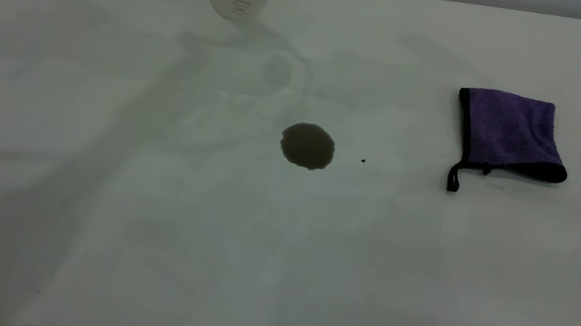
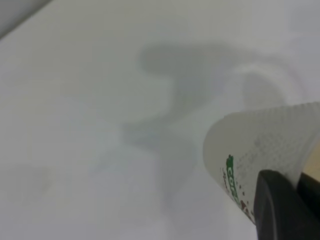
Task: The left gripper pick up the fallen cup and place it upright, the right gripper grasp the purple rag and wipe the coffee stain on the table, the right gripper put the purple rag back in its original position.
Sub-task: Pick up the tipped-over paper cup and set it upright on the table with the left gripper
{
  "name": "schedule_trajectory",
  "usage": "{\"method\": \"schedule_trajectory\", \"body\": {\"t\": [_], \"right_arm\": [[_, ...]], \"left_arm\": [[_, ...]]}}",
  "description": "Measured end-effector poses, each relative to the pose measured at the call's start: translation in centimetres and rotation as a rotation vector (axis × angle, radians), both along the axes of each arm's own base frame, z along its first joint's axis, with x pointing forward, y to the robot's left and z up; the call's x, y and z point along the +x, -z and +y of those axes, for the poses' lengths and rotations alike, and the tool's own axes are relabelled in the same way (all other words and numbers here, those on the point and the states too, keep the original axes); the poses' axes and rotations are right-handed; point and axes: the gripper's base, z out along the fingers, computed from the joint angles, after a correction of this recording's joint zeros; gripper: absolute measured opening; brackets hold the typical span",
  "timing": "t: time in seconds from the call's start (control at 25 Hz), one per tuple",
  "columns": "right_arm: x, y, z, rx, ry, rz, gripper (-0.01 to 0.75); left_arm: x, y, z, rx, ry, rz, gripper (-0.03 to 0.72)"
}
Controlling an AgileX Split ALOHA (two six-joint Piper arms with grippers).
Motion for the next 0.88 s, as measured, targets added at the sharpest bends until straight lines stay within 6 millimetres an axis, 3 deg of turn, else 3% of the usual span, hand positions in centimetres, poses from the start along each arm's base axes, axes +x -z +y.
{"method": "schedule_trajectory", "body": {"t": [0.28,0.6,0.72,0.88], "right_arm": [[0.0,0.0,0.0,0.0,0.0,0.0,0.238],[0.0,0.0,0.0,0.0,0.0,0.0,0.238],[0.0,0.0,0.0,0.0,0.0,0.0,0.238],[0.0,0.0,0.0,0.0,0.0,0.0,0.238]], "left_arm": [[2.1,5.1,3.1,-0.15,0.012,0.075,0.022],[2.9,8.5,3.7,-0.195,0.021,0.084,0.072],[3.0,8.7,3.6,-0.207,0.024,0.073,0.173],[3.0,8.1,3.6,-0.201,0.059,0.056,0.419]]}}
